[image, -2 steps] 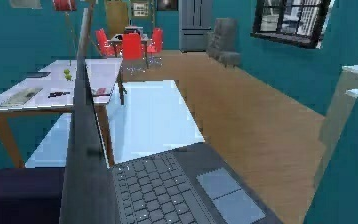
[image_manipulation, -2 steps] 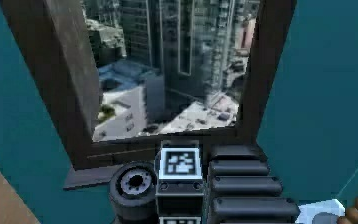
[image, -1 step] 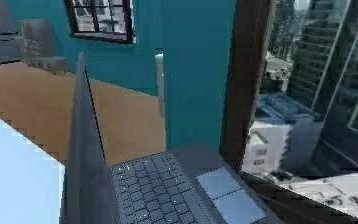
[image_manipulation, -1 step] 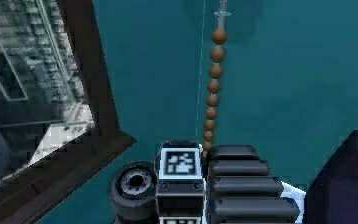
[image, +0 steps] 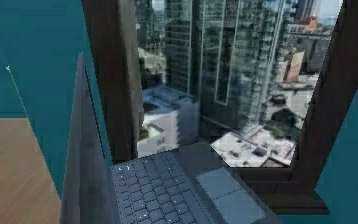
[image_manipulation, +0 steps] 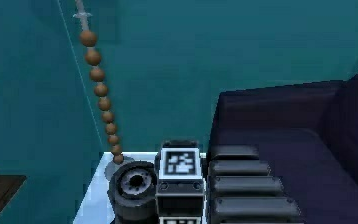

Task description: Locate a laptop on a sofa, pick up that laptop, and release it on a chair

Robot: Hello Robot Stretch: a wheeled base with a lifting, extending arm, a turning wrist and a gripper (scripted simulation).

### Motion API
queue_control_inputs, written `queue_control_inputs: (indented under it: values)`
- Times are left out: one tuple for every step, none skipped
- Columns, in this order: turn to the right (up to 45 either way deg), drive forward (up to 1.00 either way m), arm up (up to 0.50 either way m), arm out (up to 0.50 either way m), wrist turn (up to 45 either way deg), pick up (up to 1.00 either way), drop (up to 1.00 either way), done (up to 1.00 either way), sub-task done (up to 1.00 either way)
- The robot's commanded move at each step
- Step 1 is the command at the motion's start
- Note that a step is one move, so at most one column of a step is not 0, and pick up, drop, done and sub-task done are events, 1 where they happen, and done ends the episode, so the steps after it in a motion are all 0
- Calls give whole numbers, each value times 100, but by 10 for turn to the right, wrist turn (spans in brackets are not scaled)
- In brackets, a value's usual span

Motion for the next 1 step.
queue_control_inputs:
  values:
    - [0, 5, 0, 0, 0, 0, 0, 0, 0]
